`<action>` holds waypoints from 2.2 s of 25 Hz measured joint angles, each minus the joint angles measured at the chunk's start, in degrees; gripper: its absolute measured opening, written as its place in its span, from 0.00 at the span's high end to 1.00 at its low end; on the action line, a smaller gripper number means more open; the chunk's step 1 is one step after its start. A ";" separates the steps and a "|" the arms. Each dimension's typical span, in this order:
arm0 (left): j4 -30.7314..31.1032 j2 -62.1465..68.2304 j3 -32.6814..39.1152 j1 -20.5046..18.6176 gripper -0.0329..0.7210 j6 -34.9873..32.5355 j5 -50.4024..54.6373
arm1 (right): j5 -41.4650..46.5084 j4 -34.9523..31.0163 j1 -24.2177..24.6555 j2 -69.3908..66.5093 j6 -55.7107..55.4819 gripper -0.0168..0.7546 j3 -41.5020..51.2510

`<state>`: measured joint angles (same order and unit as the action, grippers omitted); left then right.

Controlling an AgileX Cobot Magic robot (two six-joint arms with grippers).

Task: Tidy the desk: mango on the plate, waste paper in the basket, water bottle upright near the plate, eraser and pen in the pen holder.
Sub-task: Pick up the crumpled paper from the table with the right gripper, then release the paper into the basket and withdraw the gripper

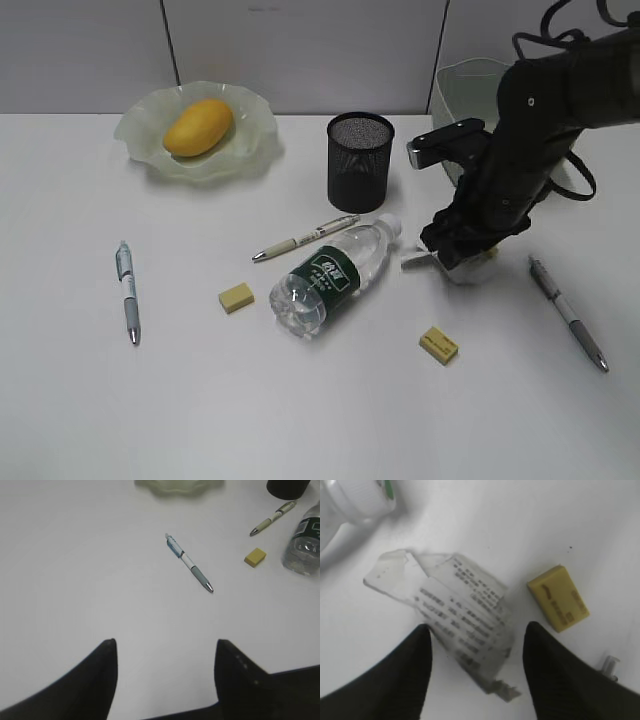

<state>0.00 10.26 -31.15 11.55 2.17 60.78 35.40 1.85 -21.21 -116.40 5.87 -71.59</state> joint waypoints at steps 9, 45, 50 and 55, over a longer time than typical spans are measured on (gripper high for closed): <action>0.00 0.00 0.00 0.00 0.34 0.00 0.00 | -0.19 0.30 0.00 -0.69 0.00 0.91 -0.32; 0.00 0.00 0.06 0.00 0.36 0.00 0.00 | 4.21 -2.35 12.57 -2.84 -0.06 0.94 -25.83; 0.00 0.00 0.06 0.00 0.36 0.00 0.00 | 3.28 -2.50 12.63 -5.85 -0.29 0.65 -27.47; 0.30 0.00 0.06 0.00 0.36 0.00 0.00 | 4.49 -2.33 12.63 -6.38 -0.70 0.28 -31.14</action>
<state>0.30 10.26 -31.10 11.55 2.17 60.78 39.89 -0.48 -8.57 -122.78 5.16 -102.73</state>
